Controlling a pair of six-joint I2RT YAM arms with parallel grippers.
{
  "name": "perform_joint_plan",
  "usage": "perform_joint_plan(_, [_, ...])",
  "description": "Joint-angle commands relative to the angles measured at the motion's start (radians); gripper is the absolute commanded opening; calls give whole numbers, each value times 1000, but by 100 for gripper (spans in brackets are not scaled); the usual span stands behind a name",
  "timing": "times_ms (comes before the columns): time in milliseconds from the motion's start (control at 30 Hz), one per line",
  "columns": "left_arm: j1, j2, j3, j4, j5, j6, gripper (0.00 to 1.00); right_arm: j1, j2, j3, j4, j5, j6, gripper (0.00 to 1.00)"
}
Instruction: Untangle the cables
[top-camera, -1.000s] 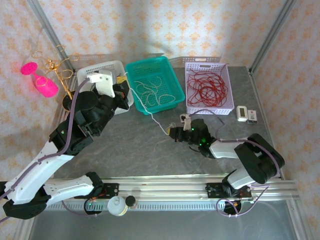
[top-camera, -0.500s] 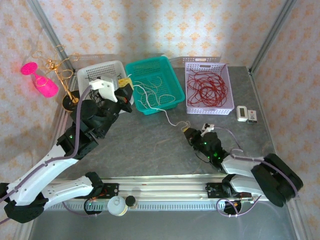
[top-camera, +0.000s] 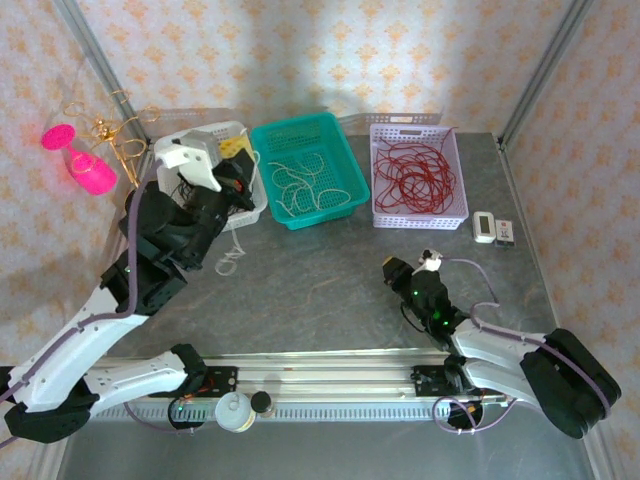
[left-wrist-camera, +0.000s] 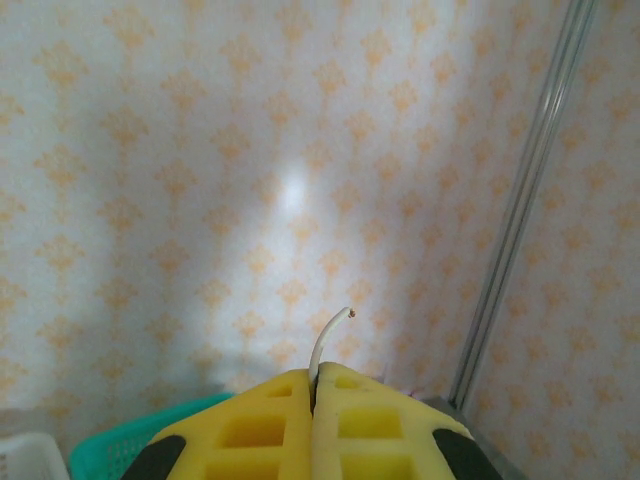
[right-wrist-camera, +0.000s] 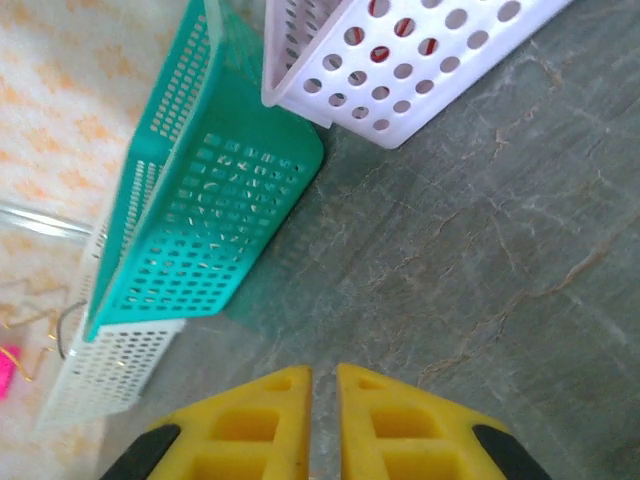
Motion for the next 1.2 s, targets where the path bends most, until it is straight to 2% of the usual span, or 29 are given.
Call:
perform_joint_plan(0, [-6, 23, 73, -19, 3, 43, 0, 1, -38, 54, -1, -59, -303, 19])
perform_joint_plan(33, [-6, 28, 81, -24, 11, 49, 0, 1, -44, 73, -3, -79, -349, 27])
perform_joint_plan(167, [-7, 40, 93, -35, 16, 51, 0, 0, -42, 116, 9, -121, -417, 41])
perform_joint_plan(267, [-6, 50, 101, -40, 16, 46, 0, 0, -10, 145, 59, -255, -440, 49])
perform_joint_plan(333, [-7, 62, 111, -53, 13, 42, 0, -3, 42, 171, 106, -391, -428, 57])
perform_joint_plan(433, [-7, 78, 114, -55, 27, 34, 0, -16, 146, 232, 167, -584, -328, 58])
perform_joint_plan(533, [-5, 88, 103, -51, 65, 14, 0, -15, 244, 233, 335, -703, -195, 58])
perform_joint_plan(633, [-6, 98, 91, -45, 99, -9, 0, -7, 300, 241, 401, -728, -141, 58])
perform_joint_plan(800, [-6, 117, 83, -35, 113, -42, 0, 4, 375, 288, 373, -726, -170, 57])
perform_joint_plan(1167, [-5, 126, 87, -44, 144, -72, 0, 37, 525, 324, 450, -737, -142, 52])
